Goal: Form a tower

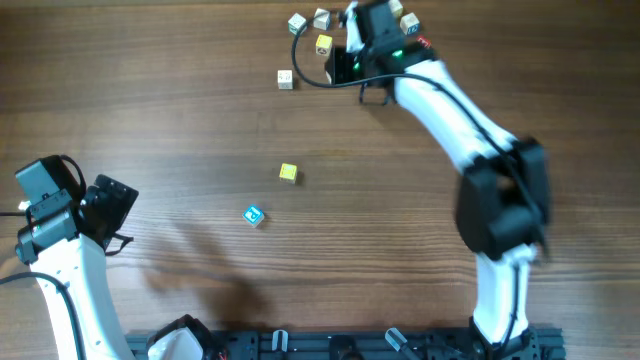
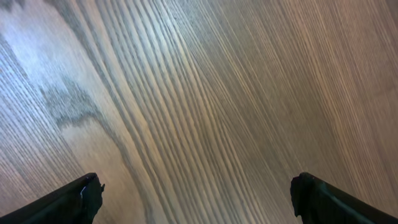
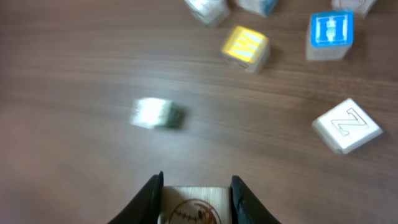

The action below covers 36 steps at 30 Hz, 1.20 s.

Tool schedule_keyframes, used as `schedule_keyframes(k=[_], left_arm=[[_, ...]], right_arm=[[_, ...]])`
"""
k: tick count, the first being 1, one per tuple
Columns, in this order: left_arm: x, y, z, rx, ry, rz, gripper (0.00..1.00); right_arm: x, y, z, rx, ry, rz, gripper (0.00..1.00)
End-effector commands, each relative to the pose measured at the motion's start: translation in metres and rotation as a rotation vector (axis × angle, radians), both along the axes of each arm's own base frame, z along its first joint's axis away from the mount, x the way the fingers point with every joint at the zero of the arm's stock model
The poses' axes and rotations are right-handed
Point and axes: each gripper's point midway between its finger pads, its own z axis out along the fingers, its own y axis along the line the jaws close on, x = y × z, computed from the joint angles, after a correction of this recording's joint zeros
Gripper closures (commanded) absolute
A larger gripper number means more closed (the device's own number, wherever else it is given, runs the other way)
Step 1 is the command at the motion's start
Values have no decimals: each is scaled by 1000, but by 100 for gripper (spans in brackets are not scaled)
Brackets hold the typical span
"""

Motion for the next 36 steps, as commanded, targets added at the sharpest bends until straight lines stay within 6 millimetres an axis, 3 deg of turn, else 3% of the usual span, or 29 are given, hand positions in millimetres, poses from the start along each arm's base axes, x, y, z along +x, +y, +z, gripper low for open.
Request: schedule_keyframes(k=[1, 2, 5, 9, 13, 17, 19, 23, 29, 36], left_arm=[[0, 1, 3, -1, -14, 14, 0], [0, 1, 3, -1, -14, 14, 0], [0, 1, 3, -1, -14, 14, 0], [0, 1, 3, -1, -14, 14, 0], [0, 1, 3, -1, -14, 14, 0], [0, 1, 3, -1, -14, 14, 0], [0, 1, 3, -1, -14, 14, 0], [0, 1, 3, -1, -14, 14, 0], [0, 1, 3, -1, -14, 14, 0], [0, 1, 3, -1, -14, 14, 0]], right_arm=[[-60, 21, 118, 137, -69, 87, 85], [-99, 30, 133, 118, -34, 133, 86], [-127, 41, 122, 51, 20, 163, 86], [-147, 50, 85, -62, 62, 168, 86], [-150, 47, 33, -147, 74, 100, 86], [-153, 44, -24, -103, 111, 24, 87], [-154, 44, -40, -86, 103, 19, 86], [-152, 47, -55, -60, 74, 23, 86], [-166, 79, -66, -49, 38, 119, 86], [-161, 74, -99, -175, -13, -72, 82]])
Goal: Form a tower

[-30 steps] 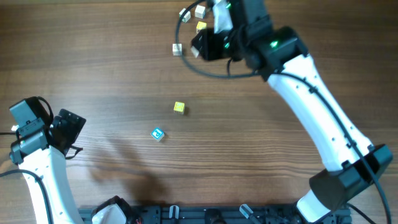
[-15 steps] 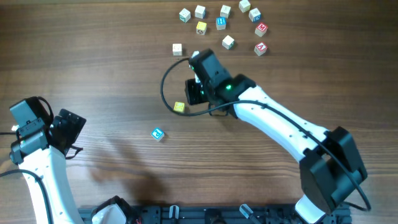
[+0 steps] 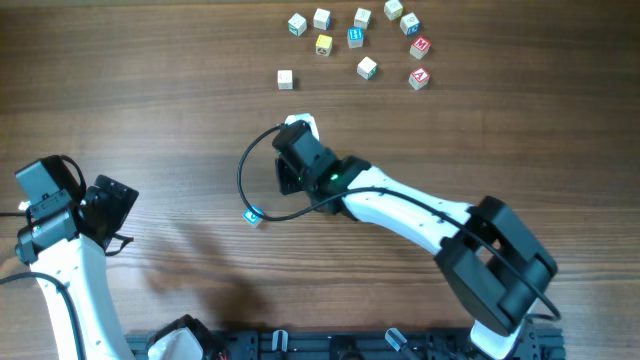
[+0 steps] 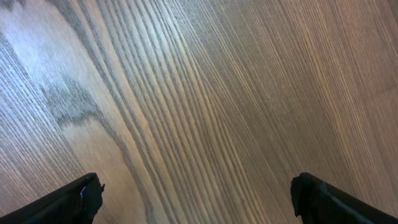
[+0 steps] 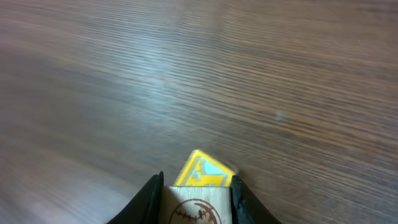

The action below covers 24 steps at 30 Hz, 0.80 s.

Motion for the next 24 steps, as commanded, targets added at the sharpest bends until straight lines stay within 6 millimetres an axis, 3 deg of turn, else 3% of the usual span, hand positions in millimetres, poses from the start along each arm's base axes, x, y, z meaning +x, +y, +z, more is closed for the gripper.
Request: schedule_keyframes(k=[1, 14, 18, 21, 24], left_arm=[[0, 1, 3, 0, -15, 14, 0], [0, 1, 3, 0, -15, 14, 0], [0, 1, 3, 0, -15, 14, 0], [0, 1, 3, 0, -15, 14, 0], [0, 1, 3, 0, -15, 14, 0]], right_arm=[[11, -11, -17, -41, -27, -100, 82], [7, 3, -12, -30, -64, -75, 75], [9, 2, -22, -53, -76, -87, 64], [11, 1, -21, -55, -86, -94, 63], [11, 2, -20, -53, -88, -94, 49]])
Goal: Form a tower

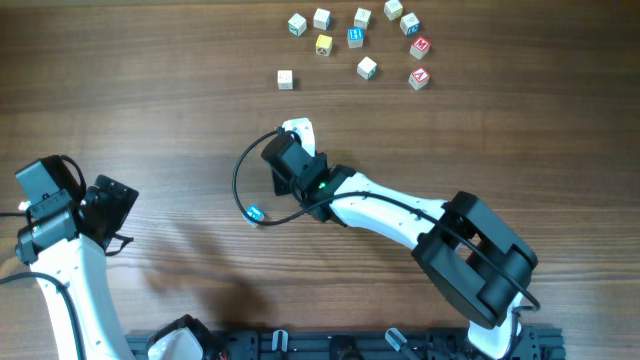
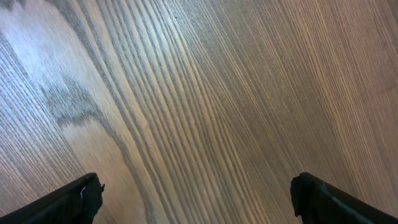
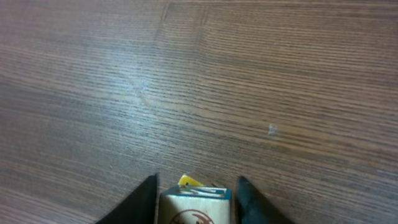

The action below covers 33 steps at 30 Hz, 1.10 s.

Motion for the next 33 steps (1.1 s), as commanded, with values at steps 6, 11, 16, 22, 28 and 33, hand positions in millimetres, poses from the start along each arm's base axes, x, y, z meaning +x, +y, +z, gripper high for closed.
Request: schedule_keyframes(k=[6, 11, 16, 22, 28, 33], left_arm=[[0, 1, 3, 0, -15, 13, 0], [0, 1, 3, 0, -15, 13, 0], [1, 1, 3, 0, -15, 13, 0], [0, 1, 3, 0, -15, 13, 0], [0, 1, 3, 0, -15, 13, 0], [0, 1, 3, 0, -15, 13, 0]], right_arm=[[3, -3, -3, -15, -14, -20, 0], [-8, -3, -7, 24, 75, -60, 1], [-15, -2, -11, 44, 125, -71, 1], [-17, 3, -10, 65, 133, -58, 0], [-13, 7, -5, 91, 114, -59, 0], [-9, 12, -1, 113, 98, -56, 0]])
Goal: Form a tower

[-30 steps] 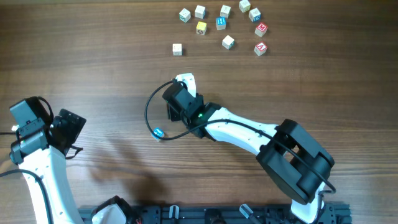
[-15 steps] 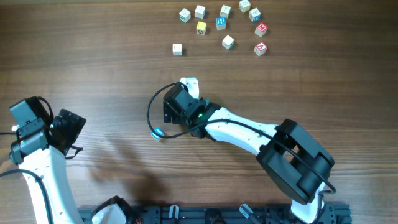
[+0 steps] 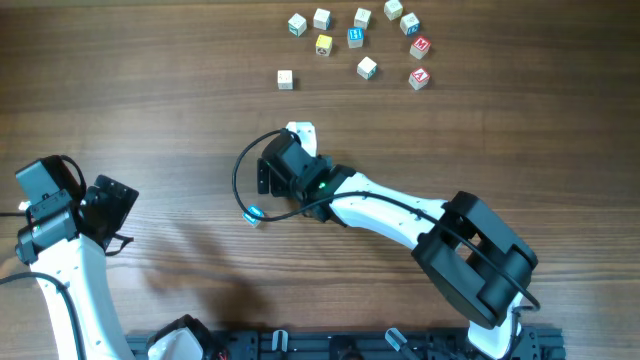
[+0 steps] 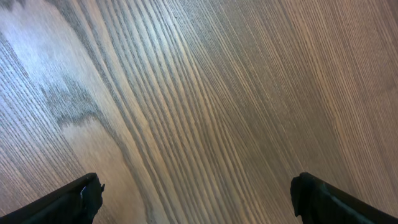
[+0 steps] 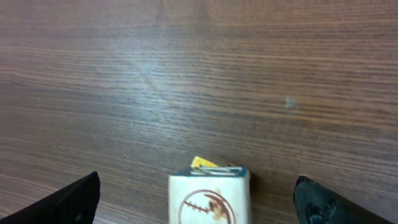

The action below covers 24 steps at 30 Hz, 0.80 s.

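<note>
In the right wrist view a white block with a red emblem (image 5: 209, 198) sits on a yellow block (image 5: 203, 163), of which only a corner shows. My right gripper (image 5: 199, 202) is open, its fingers (image 5: 73, 199) far out on either side of the stack and apart from it. Overhead, the right gripper (image 3: 276, 176) covers the stack at mid-table. A blue block (image 3: 252, 213) lies just to its front left. My left gripper (image 4: 196, 205) is open over bare wood, seen at the table's left (image 3: 105, 208) from overhead.
Several loose letter blocks lie at the far edge, among them a white one (image 3: 286, 79), a yellow one (image 3: 323, 44), a blue one (image 3: 355, 37) and a red one (image 3: 418, 77). The right arm (image 3: 400, 215) stretches across the table's middle.
My right gripper's fingers stood close beside the white block; now they are wide apart and the block rests free on the yellow block. The left arm has not moved.
My right gripper was shut on the white emblem block beside the far cluster. Then it held that block at mid-table just over the yellow block. Then the block sat on the yellow one with the fingers close, and now they are spread wide.
</note>
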Tool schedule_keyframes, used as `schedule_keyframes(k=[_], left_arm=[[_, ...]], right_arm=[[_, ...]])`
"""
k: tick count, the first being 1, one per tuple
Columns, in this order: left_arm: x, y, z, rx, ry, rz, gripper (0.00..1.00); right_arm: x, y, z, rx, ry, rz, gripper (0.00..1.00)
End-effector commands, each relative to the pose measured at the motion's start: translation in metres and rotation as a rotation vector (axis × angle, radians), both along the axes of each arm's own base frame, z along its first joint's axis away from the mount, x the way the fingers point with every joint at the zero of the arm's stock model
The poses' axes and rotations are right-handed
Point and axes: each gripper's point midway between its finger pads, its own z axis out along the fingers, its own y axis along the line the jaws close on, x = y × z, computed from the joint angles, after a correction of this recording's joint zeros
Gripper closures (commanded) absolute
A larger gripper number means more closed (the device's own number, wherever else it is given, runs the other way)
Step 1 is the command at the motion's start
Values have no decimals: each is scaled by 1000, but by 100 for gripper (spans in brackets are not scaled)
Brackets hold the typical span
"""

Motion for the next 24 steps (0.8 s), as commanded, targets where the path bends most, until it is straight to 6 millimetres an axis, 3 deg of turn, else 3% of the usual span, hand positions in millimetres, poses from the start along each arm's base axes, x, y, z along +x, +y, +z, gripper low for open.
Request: schedule_keyframes(k=[1, 7, 12, 19, 24], left_arm=[[0, 1, 3, 0, -15, 14, 0], [0, 1, 3, 0, -15, 14, 0], [0, 1, 3, 0, -15, 14, 0], [0, 1, 3, 0, -15, 14, 0], [1, 1, 3, 0, -15, 13, 0]], right_arm=[[1, 6, 3, 26, 3, -2, 0], [-5, 3, 0, 36, 57, -41, 1], [-2, -7, -4, 34, 91, -164, 1], [8, -11, -10, 9, 42, -202, 1], [11, 0, -26, -50, 73, -146, 3]])
